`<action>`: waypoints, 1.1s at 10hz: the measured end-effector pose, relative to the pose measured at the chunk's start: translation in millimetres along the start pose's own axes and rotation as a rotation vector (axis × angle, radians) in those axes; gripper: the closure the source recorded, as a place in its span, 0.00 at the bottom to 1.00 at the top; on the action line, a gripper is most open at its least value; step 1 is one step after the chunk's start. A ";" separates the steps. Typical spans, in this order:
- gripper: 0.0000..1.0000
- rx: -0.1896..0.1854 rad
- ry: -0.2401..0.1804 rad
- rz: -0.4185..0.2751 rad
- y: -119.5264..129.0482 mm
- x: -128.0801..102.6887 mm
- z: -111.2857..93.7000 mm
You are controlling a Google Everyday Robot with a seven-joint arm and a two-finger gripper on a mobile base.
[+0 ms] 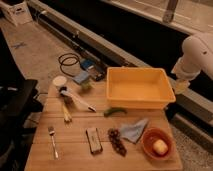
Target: Place sponge in tray
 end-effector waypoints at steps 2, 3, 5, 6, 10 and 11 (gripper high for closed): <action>0.30 0.007 -0.031 -0.096 -3.9 -49.6 -3.4; 0.30 0.015 -0.050 -0.146 -4.8 -78.0 -5.8; 0.30 0.025 -0.079 -0.203 -2.7 -109.9 -9.9; 0.30 0.025 -0.076 -0.199 -1.9 -107.0 -9.5; 0.30 0.025 -0.079 -0.201 -2.2 -107.4 -9.9; 0.30 0.006 -0.072 -0.191 -3.2 -100.2 -5.5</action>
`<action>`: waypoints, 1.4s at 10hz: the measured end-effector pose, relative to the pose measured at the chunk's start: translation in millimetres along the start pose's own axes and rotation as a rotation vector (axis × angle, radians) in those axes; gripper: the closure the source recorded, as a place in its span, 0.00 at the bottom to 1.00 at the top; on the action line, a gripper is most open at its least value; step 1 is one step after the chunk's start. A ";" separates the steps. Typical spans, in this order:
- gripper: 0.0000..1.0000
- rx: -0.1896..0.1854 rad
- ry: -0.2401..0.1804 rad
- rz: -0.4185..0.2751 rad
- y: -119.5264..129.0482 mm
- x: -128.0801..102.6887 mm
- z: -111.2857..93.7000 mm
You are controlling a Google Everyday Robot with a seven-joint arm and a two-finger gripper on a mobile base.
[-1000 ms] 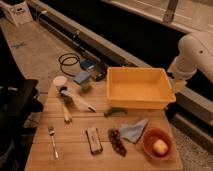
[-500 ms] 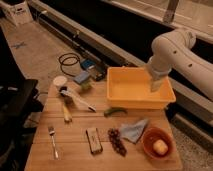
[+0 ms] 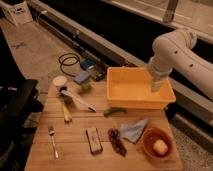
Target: Place sponge in tray
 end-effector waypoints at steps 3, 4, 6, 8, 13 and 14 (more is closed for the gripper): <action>0.30 -0.030 -0.002 -0.051 -26.7 5.5 22.4; 0.30 -0.040 -0.008 -0.086 -44.5 -3.6 32.5; 0.30 -0.047 -0.016 -0.136 -69.0 -26.7 45.2; 0.30 -0.038 -0.035 -0.208 -101.0 -75.3 57.9; 0.30 0.116 -0.125 -0.277 -152.7 -174.9 60.9; 0.30 0.123 -0.131 -0.281 -153.9 -176.9 60.0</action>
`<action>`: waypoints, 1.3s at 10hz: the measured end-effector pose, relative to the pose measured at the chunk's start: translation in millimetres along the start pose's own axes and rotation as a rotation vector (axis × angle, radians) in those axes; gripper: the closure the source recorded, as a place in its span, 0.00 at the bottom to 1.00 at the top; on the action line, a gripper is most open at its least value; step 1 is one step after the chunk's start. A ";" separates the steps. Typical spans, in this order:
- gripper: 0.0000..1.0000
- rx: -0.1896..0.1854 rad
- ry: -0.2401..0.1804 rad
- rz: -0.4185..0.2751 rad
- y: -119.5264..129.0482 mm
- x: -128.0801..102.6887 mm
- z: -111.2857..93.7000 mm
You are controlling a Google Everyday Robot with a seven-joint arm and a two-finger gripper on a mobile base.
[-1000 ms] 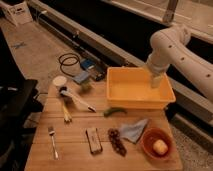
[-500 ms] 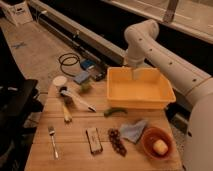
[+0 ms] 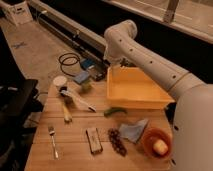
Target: Place sponge in tray
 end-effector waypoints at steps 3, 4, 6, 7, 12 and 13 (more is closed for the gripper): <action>0.30 0.000 0.001 0.001 0.9 1.5 -0.3; 0.30 -0.001 0.001 0.001 1.1 0.9 0.0; 0.30 0.026 0.010 0.002 -2.4 -1.1 0.6; 0.30 0.062 0.014 -0.007 -9.1 -7.6 1.4; 0.30 0.192 -0.046 -0.111 -63.0 -83.5 16.4; 0.30 0.202 -0.067 -0.145 -72.7 -98.5 22.3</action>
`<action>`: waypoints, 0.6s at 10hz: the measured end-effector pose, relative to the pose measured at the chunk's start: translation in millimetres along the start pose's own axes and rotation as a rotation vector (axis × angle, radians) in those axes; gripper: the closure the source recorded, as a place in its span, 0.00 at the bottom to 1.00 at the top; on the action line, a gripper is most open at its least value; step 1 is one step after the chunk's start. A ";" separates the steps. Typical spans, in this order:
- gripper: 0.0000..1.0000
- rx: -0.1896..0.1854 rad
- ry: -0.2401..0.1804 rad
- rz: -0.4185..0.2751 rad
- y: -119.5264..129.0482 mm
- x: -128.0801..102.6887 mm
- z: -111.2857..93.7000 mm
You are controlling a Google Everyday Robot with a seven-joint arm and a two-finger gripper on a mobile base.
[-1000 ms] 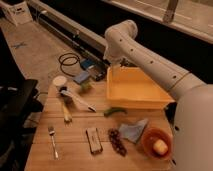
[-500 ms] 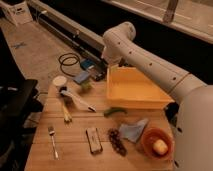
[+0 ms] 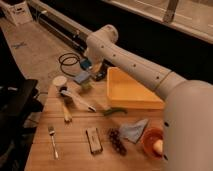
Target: Place sponge in tray
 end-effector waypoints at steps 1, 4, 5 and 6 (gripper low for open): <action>0.30 0.006 -0.034 -0.037 -10.6 -16.8 10.0; 0.30 -0.010 -0.090 -0.126 -24.2 -43.3 33.2; 0.30 -0.025 -0.109 -0.147 -26.6 -50.2 42.6; 0.30 -0.038 -0.124 -0.155 -26.3 -53.0 48.7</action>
